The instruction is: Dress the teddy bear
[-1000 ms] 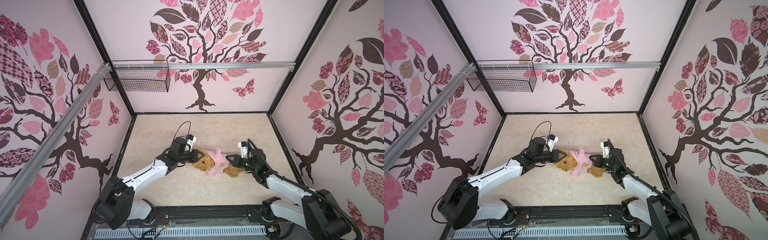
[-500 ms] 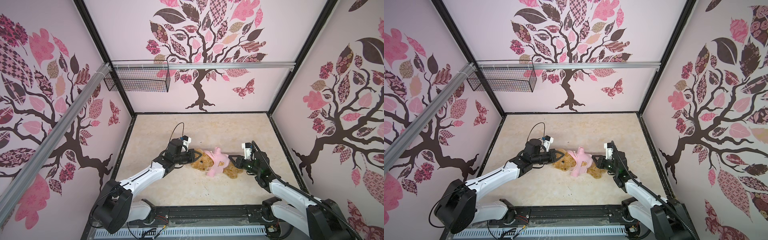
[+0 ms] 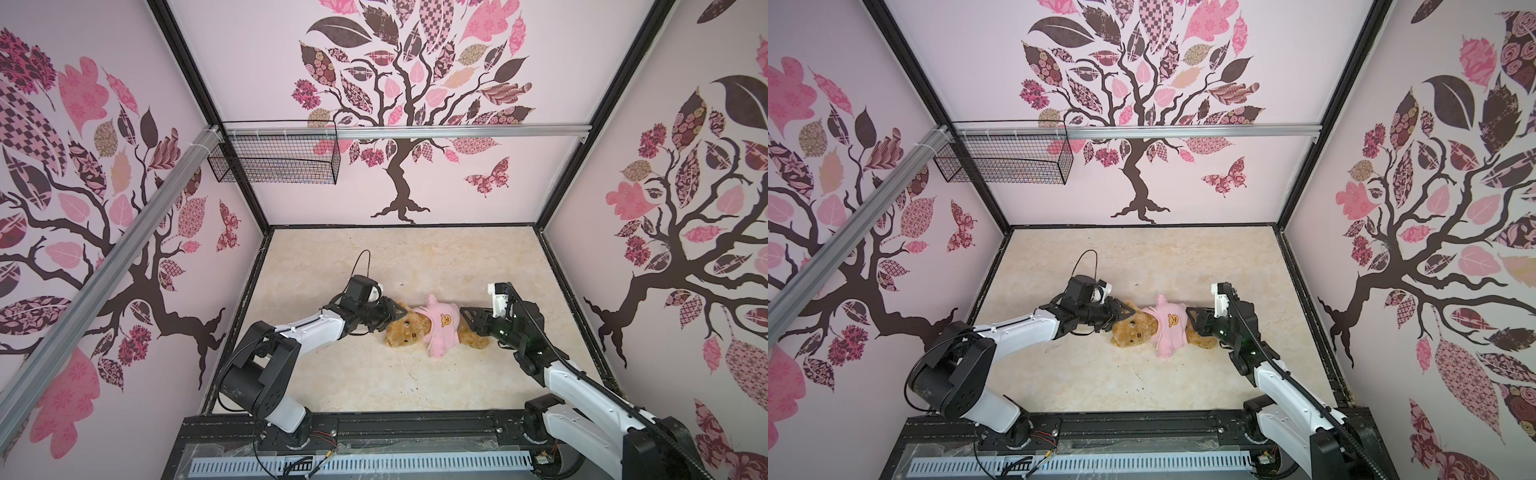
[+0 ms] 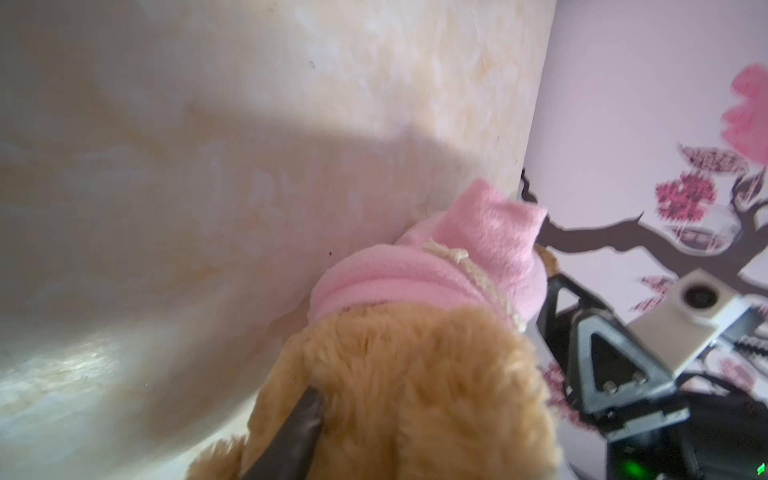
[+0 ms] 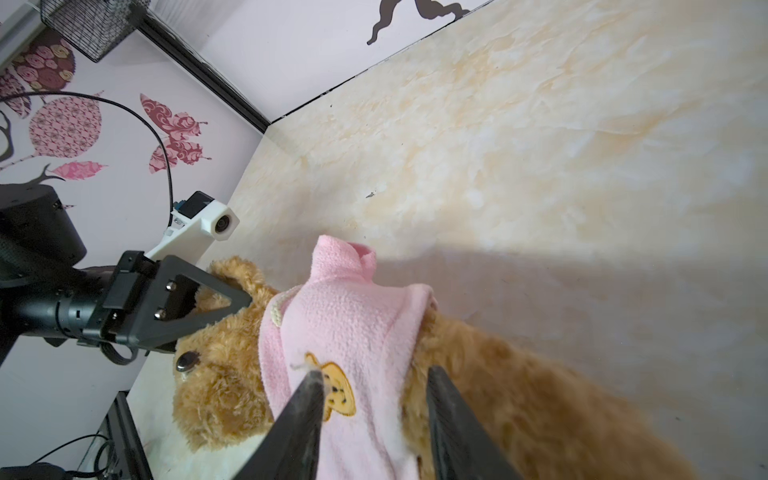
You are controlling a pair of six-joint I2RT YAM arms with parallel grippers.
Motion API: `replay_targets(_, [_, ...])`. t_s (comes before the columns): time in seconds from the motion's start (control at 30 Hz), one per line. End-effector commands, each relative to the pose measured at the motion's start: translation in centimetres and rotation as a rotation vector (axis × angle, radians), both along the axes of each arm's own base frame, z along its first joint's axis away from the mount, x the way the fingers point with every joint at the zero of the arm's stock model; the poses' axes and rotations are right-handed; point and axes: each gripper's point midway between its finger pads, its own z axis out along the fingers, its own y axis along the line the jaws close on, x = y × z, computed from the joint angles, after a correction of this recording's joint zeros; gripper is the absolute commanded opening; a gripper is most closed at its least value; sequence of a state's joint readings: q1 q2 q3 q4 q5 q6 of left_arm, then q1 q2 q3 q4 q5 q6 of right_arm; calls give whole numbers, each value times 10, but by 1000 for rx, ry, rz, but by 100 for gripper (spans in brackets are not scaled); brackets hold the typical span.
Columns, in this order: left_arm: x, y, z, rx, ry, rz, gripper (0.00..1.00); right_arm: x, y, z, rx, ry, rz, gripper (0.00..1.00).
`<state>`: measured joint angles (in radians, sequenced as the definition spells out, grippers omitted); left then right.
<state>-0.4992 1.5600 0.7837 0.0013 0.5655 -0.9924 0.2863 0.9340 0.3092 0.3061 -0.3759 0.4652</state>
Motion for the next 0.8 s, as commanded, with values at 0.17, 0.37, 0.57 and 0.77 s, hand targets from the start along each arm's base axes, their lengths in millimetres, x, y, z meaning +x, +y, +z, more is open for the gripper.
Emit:
replay_targets(0.17, [19, 49, 52, 252, -251, 25, 83, -2, 11, 17, -60, -60, 35, 46])
replay_targets(0.37, [-3, 72, 80, 495, -511, -80, 89, -2, 18, 23, -24, -69, 55, 48])
replay_targets(0.57, [-62, 28, 100, 730, -1115, -582, 88, -1, 15, 26, -36, -86, 44, 49])
replay_targets(0.77, [-76, 5, 77, 886, -1377, -929, 92, -4, 12, 24, -45, -95, 37, 51])
